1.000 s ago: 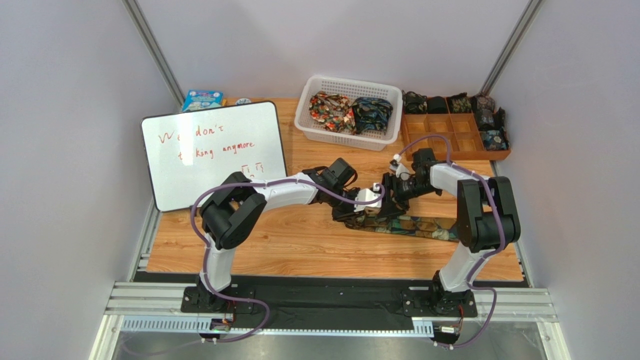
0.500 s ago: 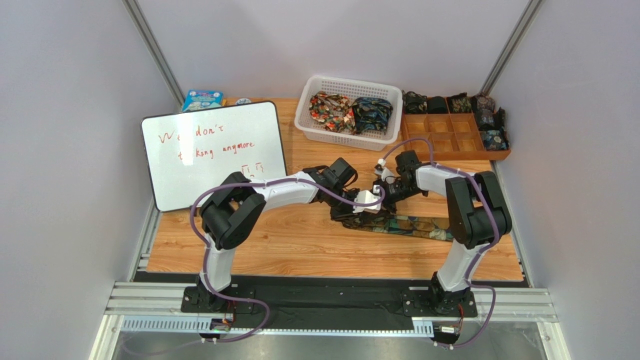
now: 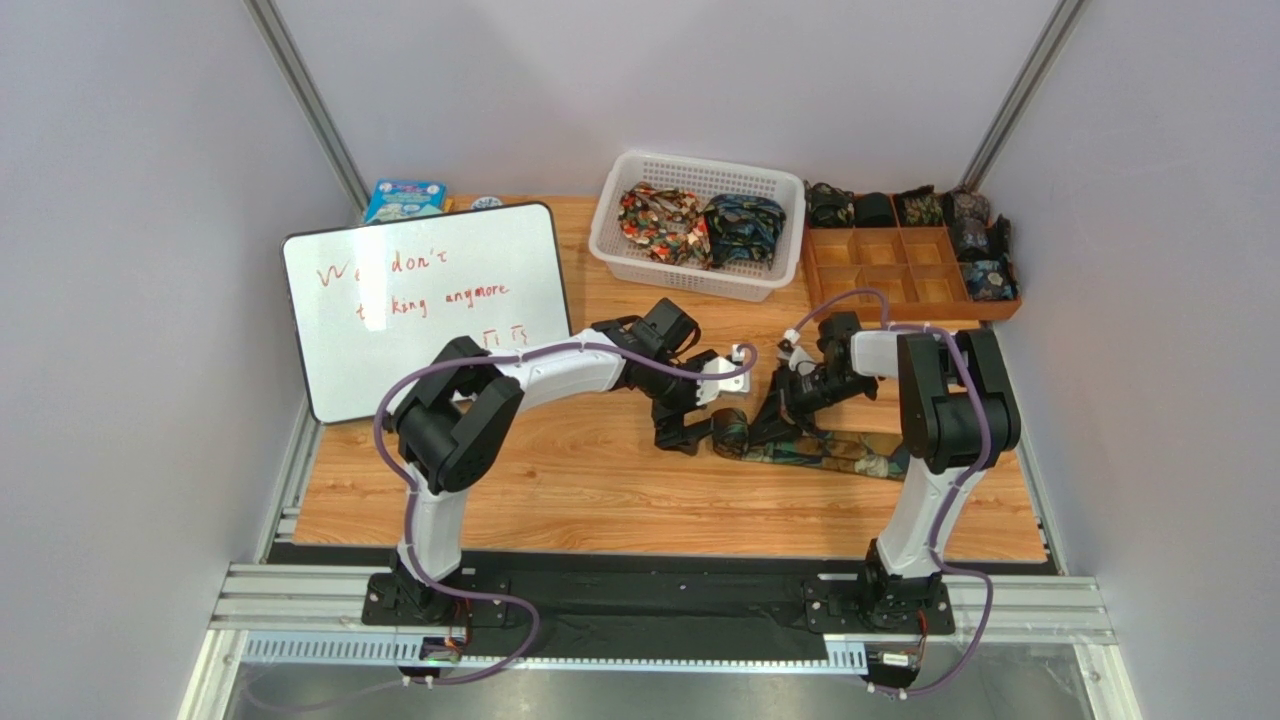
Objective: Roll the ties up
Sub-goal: Roll the tie at the center of the board.
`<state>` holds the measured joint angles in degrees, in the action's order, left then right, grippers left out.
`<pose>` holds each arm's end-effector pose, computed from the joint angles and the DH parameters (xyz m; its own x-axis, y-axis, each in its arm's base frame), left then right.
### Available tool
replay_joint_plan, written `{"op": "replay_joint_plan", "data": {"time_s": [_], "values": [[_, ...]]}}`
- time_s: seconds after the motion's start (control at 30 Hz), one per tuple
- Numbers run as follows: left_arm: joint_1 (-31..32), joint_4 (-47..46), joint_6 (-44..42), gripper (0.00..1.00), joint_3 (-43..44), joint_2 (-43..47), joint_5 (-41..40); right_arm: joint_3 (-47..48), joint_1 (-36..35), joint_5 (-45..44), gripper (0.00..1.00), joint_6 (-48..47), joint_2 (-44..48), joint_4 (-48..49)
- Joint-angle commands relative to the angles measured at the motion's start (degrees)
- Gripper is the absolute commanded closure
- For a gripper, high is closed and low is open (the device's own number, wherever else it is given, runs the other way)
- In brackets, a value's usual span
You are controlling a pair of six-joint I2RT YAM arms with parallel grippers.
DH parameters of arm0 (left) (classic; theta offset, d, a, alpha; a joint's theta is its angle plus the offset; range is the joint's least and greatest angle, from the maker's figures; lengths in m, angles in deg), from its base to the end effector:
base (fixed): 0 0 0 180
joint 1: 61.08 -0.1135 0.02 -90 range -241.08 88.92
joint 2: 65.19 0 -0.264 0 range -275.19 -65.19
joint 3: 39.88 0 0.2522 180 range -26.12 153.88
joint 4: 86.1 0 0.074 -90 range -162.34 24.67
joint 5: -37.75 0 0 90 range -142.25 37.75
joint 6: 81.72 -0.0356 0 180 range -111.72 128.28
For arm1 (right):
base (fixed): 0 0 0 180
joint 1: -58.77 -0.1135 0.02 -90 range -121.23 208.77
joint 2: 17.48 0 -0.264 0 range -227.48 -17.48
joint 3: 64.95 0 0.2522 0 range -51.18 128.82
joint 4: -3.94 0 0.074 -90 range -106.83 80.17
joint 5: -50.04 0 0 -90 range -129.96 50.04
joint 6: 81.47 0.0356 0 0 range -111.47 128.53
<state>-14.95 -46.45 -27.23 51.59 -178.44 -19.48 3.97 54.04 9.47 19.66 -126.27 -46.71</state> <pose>0.2689 -0.3076 0.1712 -0.0391 0.7455 -0.6654 0.9930 -0.0453 -0.1092 0.2945 0.0515 0.1046 -0.9868 0.0443 0.1555 0.1465 0.6524 0.7435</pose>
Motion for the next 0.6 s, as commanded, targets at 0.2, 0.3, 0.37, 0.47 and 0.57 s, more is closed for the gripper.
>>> {"op": "replay_joint_plan", "data": {"time_s": [0.2, 0.3, 0.37, 0.47, 0.57], "values": [[2.03, -11.56, 11.86, 0.02, 2.01, -1.18, 6.95, -2.42, 0.16, -6.36, 1.00, -2.18, -2.56, 4.88], [3.17, -11.91, 11.95, 0.10, 2.09, -2.23, 5.04, -3.65, -0.80, -5.49, 1.00, 1.07, -2.56, 8.49], [3.26, -10.95, 11.08, 0.20, 2.35, -3.02, 3.97, -4.62, -1.77, -4.52, 1.00, 3.27, -2.04, 10.68], [3.18, -7.53, 8.37, 0.52, 2.53, -3.29, 0.72, -5.32, -1.95, -3.11, 1.00, 4.68, -1.42, 12.10], [2.83, -6.29, 5.38, 0.71, -0.79, -0.93, -1.22, -5.15, -1.95, -2.32, 0.98, 4.42, -0.37, 11.23]]}}
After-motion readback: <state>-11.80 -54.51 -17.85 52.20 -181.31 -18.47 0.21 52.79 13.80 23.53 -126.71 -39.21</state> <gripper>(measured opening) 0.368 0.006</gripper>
